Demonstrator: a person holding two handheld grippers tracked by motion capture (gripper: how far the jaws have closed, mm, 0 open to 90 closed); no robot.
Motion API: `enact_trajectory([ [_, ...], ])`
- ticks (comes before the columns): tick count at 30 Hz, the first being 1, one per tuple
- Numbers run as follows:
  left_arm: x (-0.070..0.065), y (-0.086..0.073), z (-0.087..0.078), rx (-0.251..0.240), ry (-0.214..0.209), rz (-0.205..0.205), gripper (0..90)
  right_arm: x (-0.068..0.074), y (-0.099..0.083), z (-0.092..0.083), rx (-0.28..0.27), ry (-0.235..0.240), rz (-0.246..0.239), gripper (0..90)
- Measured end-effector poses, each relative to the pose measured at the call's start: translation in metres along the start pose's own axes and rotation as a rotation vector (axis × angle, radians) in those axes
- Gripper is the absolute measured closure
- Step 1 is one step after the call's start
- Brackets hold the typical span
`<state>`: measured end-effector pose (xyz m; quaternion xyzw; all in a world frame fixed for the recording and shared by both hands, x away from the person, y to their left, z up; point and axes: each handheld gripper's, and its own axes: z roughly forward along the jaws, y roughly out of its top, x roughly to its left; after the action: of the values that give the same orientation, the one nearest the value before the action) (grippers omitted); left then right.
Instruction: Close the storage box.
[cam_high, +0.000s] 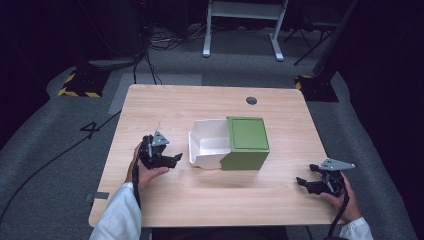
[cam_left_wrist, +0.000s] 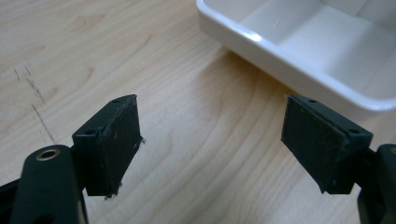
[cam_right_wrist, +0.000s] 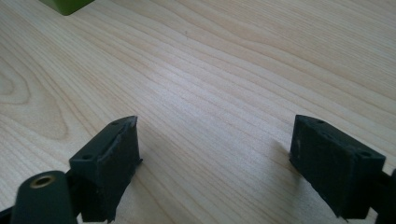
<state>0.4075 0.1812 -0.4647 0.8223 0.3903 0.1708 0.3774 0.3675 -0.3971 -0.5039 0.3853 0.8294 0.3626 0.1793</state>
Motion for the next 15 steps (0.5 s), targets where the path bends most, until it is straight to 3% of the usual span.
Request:
enact_trajectory([
  [7,-0.001,0.017,0.006,-0.030,-0.004,0.006,20.7,0.000,0.000,0.000,0.000,0.000,0.000,15.7],
  [8,-0.004,0.022,0.006,-0.058,-0.015,0.005,20.7,0.000,0.000,0.000,0.000,0.000,0.000,15.7],
  [11,-0.007,0.027,0.006,-0.078,-0.011,0.011,20.8,0.000,0.000,0.000,0.000,0.000,0.000,15.7],
  [15,-0.009,0.029,0.010,-0.061,-0.024,0.020,20.8,0.000,0.000,0.000,0.001,0.001,0.003,15.7],
])
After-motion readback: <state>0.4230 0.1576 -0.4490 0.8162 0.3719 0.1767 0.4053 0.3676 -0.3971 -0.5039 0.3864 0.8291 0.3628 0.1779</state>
